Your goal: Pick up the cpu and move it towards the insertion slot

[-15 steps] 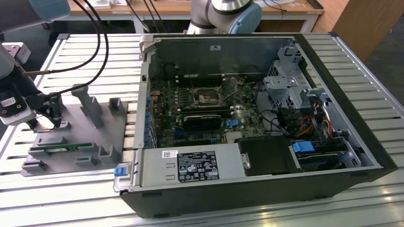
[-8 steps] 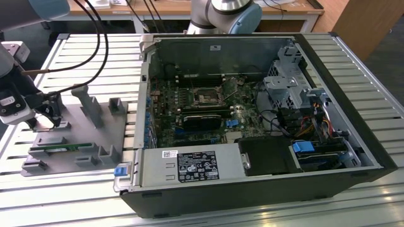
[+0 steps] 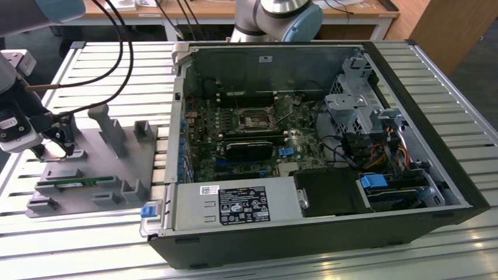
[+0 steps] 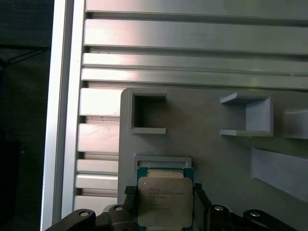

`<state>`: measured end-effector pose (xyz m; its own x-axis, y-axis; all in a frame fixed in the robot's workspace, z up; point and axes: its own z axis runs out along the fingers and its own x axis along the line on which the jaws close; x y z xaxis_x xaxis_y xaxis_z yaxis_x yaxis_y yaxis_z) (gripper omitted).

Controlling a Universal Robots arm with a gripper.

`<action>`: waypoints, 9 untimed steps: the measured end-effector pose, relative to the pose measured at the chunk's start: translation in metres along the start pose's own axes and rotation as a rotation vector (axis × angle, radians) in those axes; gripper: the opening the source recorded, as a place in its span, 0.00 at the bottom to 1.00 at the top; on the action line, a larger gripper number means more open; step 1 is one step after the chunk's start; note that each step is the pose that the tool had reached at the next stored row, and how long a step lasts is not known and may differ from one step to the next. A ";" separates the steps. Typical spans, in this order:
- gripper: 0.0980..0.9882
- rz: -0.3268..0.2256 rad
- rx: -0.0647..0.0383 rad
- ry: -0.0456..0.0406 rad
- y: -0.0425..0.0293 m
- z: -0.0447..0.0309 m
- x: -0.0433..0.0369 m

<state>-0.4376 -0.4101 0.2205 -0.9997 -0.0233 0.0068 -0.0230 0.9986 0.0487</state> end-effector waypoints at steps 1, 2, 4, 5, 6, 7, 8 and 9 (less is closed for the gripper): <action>0.50 0.000 0.000 0.0000 0.0001 -0.0003 0.0000; 0.50 0.000 0.000 0.0001 0.0002 -0.0006 0.0000; 0.50 0.000 0.000 0.0001 0.0003 -0.0012 0.0000; 0.50 0.000 0.000 0.0000 0.0004 -0.0015 0.0000; 0.50 0.000 0.000 0.0001 0.0005 -0.0018 0.0000; 0.50 0.000 0.000 0.0001 0.0006 -0.0021 0.0000; 0.50 0.000 0.000 0.0001 0.0007 -0.0024 0.0000; 0.50 0.000 0.000 0.0000 0.0007 -0.0026 0.0000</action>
<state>-0.4376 -0.4095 0.2231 -0.9997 -0.0233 0.0068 -0.0229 0.9986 0.0487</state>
